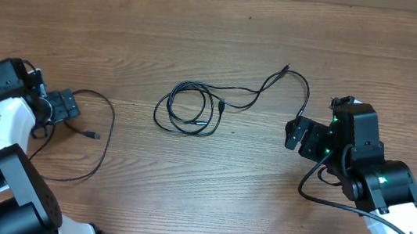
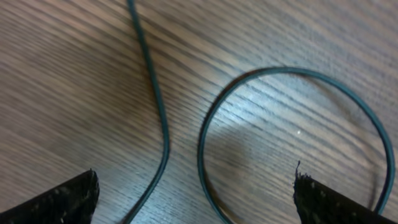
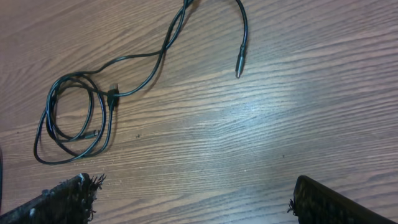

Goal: Untangle cables

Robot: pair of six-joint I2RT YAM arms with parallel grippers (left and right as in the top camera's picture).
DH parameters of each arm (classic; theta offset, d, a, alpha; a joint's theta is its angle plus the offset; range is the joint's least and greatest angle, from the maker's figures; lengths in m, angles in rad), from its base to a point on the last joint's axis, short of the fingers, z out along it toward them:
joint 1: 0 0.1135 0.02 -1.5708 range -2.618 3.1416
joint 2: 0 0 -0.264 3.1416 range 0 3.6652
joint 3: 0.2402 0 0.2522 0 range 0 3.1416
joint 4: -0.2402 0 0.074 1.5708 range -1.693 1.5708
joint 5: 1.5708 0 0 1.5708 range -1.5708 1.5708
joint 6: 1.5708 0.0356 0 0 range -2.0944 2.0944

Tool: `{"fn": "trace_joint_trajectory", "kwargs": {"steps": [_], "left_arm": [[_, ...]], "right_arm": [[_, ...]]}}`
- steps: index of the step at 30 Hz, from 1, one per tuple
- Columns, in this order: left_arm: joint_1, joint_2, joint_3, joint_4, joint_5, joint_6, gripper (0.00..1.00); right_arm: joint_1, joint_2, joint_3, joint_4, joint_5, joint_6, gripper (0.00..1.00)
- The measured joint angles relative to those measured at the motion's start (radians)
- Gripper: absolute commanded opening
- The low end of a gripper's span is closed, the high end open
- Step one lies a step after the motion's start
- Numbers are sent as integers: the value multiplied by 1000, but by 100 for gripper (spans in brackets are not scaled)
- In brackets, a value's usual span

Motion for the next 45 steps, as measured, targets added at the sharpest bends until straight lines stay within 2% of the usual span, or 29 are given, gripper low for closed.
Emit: {"fn": "trace_joint_trajectory", "kwargs": {"steps": [4, 9, 12, 13, 14, 15, 16, 17, 21, 25, 29, 34, 38, 41, 45], "left_arm": [[0, 1, -50, 114, 12, 29, 84], [0, 31, -84, 153, -5, 43, 79], [0, 80, -92, 159, -23, 48, 72], [0, 84, -92, 172, -21, 47, 63], [-5, 88, -90, 178, -30, 50, 47], [-6, 94, -88, 185, -34, 49, 23], [-6, 98, -84, 189, -34, 50, 9], [-6, 109, -73, 190, -34, 47, 5], [-6, 119, -61, 185, -55, 23, 4], [-3, 129, -18, 95, -169, -91, 4], [131, 156, 85, -112, -266, -224, 5], [300, 158, 200, -207, -307, -351, 4], [428, 158, 212, -262, -300, -459, 4], [480, 158, 212, -245, -244, -440, 5], [468, 158, 213, -193, -111, -347, 5]], "right_arm": [[0, 0, 0, 0, 0, 0, 100], [0, 0, 0, 0, 0, 0, 100], [0, 0, 0, 0, 0, 0, 100], [0, 0, 0, 0, 0, 0, 100], [0, 0, 0, 0, 0, 0, 100], [0, 0, 0, 0, 0, 0, 100], [0, 0, 0, 0, 0, 0, 100], [0, 0, 0, 0, 0, 0, 100], [0, 0, 0, 0, 0, 0, 100], [0, 0, 0, 0, 0, 0, 100], [0, 0, 0, 0, 0, 0, 100], [0, 0, 0, 0, 0, 0, 100], [0, 0, 0, 0, 0, 0, 100], [0, 0, 0, 0, 0, 0, 100], [0, 0, 0, 0, 0, 0, 100]]}}
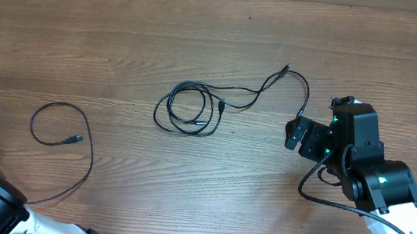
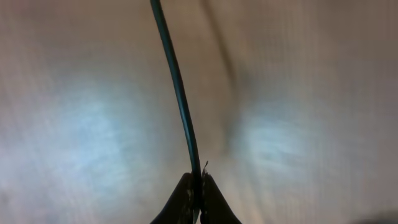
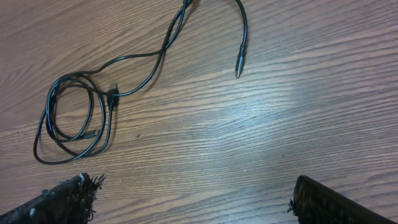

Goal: Untangle cables

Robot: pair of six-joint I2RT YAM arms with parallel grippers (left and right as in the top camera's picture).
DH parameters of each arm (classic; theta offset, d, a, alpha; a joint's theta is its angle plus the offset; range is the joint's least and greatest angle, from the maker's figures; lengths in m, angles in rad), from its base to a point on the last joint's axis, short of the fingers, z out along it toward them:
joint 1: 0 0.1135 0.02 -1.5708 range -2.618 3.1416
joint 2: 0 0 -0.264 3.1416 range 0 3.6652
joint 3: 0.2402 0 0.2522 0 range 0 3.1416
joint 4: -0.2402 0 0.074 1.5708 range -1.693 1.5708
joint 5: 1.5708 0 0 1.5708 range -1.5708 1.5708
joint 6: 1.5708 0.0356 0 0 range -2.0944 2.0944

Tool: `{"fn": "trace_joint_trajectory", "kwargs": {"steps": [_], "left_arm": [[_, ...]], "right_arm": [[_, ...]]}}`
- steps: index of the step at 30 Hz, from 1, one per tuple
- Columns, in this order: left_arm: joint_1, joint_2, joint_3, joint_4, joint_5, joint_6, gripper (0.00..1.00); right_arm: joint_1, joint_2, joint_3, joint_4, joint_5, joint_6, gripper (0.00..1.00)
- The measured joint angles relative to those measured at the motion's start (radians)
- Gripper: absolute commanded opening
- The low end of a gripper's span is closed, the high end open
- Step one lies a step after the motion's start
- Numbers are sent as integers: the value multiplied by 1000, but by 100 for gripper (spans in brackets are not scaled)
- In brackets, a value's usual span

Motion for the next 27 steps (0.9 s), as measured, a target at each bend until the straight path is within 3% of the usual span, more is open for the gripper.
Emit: {"fn": "trace_joint_trajectory", "kwargs": {"steps": [5, 12, 16, 19, 27], "left_arm": [[-31, -37, 1, 33, 122, 75, 5], [-66, -418, 12, 217, 173, 119, 5], [-198, -570, 23, 432, 244, 152, 4], [-354, -603, 29, 510, 293, 224, 5], [-709, -480, 29, 331, 268, 519, 4]], "right_arm": [[0, 0, 0, 0, 0, 0, 100], [0, 0, 0, 0, 0, 0, 100], [0, 0, 0, 0, 0, 0, 100], [0, 0, 0, 0, 0, 0, 100], [0, 0, 0, 0, 0, 0, 100]]}}
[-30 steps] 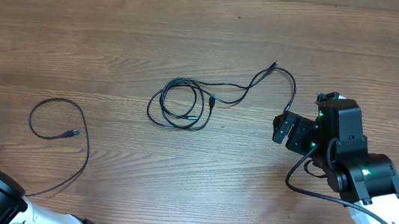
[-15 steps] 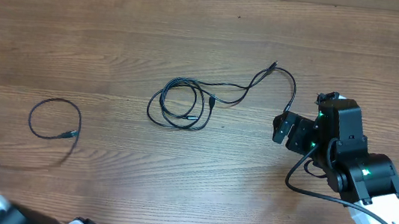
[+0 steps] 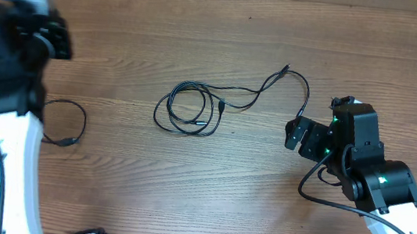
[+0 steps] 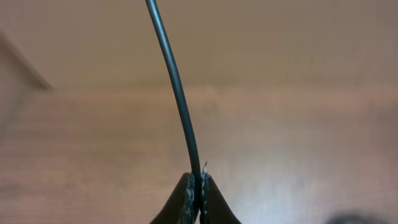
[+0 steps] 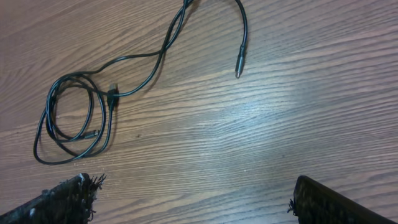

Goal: Untangle cables

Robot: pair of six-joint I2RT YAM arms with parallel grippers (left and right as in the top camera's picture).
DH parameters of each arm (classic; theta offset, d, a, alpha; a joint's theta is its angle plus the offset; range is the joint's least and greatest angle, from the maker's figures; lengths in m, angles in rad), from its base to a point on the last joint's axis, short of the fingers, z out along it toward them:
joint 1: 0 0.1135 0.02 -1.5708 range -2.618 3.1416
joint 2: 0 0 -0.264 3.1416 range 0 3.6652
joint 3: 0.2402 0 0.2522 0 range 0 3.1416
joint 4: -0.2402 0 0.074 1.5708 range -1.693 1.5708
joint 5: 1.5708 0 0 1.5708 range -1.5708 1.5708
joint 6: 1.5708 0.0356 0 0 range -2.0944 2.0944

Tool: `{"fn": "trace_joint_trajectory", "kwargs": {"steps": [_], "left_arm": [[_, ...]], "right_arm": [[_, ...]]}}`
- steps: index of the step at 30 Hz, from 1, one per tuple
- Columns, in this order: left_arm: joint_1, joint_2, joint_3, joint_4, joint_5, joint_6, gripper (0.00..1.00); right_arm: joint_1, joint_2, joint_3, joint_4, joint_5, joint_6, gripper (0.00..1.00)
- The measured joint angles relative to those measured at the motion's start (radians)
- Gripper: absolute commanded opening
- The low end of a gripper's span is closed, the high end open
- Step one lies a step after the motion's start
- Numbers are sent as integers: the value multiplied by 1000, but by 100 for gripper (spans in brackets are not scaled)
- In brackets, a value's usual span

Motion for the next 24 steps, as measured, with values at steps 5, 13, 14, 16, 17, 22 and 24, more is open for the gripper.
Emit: {"fn": "trace_joint_trajectory", "kwargs": {"steps": [5, 13, 14, 16, 17, 22, 24], "left_arm": [[-73, 145, -2, -101, -114, 104, 4], [-73, 241, -2, -320, -103, 137, 4], [-73, 245, -2, -352, -81, 136, 4], [-73, 249, -2, -381, -36, 113, 4], [-73, 252, -2, -396, -8, 79, 5], [-74, 272, -3, -473, 74, -261, 4], [-74, 280, -6, -497, 79, -385, 4]], "right_arm": [[0, 0, 0, 0, 0, 0, 100], [0, 0, 0, 0, 0, 0, 100], [0, 0, 0, 0, 0, 0, 100], [0, 0, 0, 0, 0, 0, 100], [0, 0, 0, 0, 0, 0, 100], [0, 0, 0, 0, 0, 0, 100], [0, 0, 0, 0, 0, 0, 100]]}}
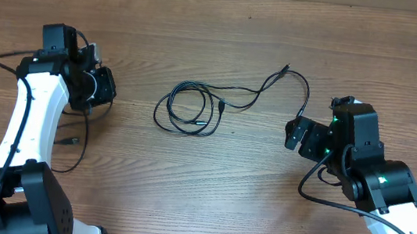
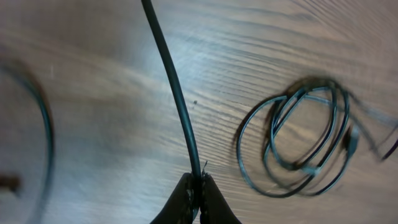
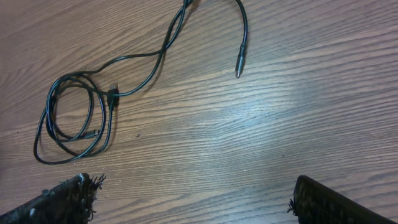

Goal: Untangle cables

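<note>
A thin black cable (image 2: 171, 87) is pinched in my left gripper (image 2: 198, 186), which is shut on it. In the overhead view that gripper (image 1: 98, 89) hangs at the left of the table, and the cable's slack (image 1: 83, 130) trails below it. A second black cable lies coiled (image 1: 187, 108) at the table's middle, its tail running right to a plug (image 1: 301, 112). The coil (image 2: 298, 140) shows to the right in the left wrist view. My right gripper (image 3: 193, 196) stands open and empty, just right of that plug, with the coil (image 3: 74, 118) far to its left.
The wooden table (image 1: 207, 196) carries only the two cables. The held cable's other stretch (image 1: 11, 55) loops out past my left arm toward the left edge. My right arm's own lead (image 1: 310, 193) hangs beside its base.
My left gripper, still shut on the thin cable, has moved from the far back-left corner to a spot lower and nearer the coil. The right arm has not moved.
My left gripper was open over the loose cable at the table's left. Then it was shut on that cable near the left edge, then at the back left, and now closer to the middle coil. The coil and my right gripper stayed put.
</note>
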Robot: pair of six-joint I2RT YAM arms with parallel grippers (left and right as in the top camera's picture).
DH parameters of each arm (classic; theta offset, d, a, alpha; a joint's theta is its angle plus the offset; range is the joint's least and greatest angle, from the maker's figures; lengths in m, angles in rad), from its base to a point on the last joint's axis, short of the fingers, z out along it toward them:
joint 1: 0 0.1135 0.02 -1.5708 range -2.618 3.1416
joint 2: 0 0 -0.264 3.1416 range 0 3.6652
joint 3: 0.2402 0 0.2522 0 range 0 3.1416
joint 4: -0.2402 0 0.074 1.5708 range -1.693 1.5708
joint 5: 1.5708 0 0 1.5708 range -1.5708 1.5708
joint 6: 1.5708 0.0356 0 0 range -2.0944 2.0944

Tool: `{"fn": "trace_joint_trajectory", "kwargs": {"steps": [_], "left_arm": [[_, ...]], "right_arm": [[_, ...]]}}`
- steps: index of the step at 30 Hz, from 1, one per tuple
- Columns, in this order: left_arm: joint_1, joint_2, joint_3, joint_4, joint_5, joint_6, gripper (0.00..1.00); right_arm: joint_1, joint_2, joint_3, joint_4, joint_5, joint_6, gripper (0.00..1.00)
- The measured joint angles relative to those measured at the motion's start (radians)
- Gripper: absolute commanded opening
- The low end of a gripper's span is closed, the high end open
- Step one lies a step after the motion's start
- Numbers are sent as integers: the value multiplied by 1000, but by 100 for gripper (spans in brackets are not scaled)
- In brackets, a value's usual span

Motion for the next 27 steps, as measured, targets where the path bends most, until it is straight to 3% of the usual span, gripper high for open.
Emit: {"fn": "trace_joint_trajectory", "kwargs": {"steps": [7, 11, 20, 27], "left_arm": [[0, 1, -118, -85, -155, -609, 5], [0, 2, -169, -94, -265, -793, 4], [0, 2, -248, -88, -479, -884, 5], [0, 4, -383, 29, -656, -892, 5]], "right_arm": [[0, 0, 0, 0, 0, 0, 100], [0, 0, 0, 0, 0, 0, 100], [0, 0, 0, 0, 0, 0, 100], [0, 0, 0, 0, 0, 0, 100]]}}
